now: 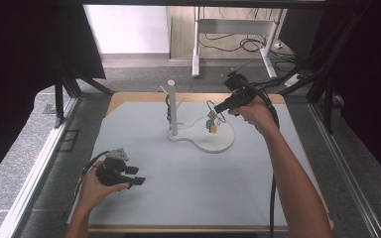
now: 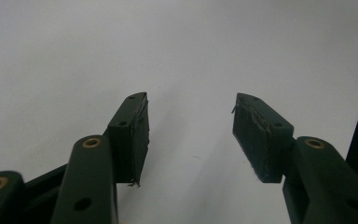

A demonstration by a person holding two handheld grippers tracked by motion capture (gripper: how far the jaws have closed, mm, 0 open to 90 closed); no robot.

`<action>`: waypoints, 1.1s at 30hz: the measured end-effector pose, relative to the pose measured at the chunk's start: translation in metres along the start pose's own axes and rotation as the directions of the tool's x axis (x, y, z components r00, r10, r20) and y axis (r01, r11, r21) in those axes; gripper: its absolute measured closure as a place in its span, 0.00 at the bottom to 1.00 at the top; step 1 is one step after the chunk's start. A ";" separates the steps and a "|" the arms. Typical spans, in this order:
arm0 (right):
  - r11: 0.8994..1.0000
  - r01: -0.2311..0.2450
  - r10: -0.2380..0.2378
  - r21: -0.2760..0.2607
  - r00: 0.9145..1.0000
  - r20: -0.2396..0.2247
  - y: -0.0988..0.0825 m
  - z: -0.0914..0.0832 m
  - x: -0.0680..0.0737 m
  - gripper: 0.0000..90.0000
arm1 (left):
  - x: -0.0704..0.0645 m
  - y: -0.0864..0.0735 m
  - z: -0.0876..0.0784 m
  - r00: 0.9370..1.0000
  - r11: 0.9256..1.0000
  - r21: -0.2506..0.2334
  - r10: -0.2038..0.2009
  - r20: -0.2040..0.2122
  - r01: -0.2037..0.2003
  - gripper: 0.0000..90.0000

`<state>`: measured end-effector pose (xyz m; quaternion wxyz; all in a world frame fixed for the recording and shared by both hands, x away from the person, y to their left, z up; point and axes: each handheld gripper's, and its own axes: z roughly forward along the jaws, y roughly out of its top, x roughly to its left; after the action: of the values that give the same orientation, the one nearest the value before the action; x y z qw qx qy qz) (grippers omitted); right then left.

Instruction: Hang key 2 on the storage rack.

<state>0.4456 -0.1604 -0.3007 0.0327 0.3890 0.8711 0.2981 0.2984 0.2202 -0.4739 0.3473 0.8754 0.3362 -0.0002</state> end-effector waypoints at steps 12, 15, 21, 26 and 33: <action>1.000 0.012 -0.012 0.014 1.000 0.010 0.016 0.006 0.003 0.97 | 0.000 -0.001 -0.002 1.000 1.000 -0.005 -0.002 0.004 0.002 0.51; 1.000 0.017 -0.017 0.020 1.000 0.010 0.019 0.009 0.003 0.97 | 0.000 -0.001 -0.002 1.000 1.000 -0.008 -0.001 0.002 0.001 0.51; 1.000 0.015 -0.015 0.024 1.000 0.012 0.025 0.015 0.000 0.97 | 0.000 -0.001 0.000 1.000 1.000 -0.001 0.003 0.005 -0.003 0.51; 1.000 0.018 -0.018 0.022 1.000 0.006 0.030 0.020 0.000 0.97 | 0.001 -0.001 -0.002 1.000 1.000 -0.002 0.009 0.005 -0.009 0.51; 0.999 0.019 -0.019 0.026 1.000 -0.001 0.040 0.029 0.000 0.97 | 0.001 -0.002 -0.004 1.000 1.000 -0.007 0.012 0.007 -0.012 0.51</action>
<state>0.4801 -0.1256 -0.3030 0.0301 0.3811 0.8786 0.2863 0.2976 0.2245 -0.4719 0.3516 0.8762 0.3297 0.0002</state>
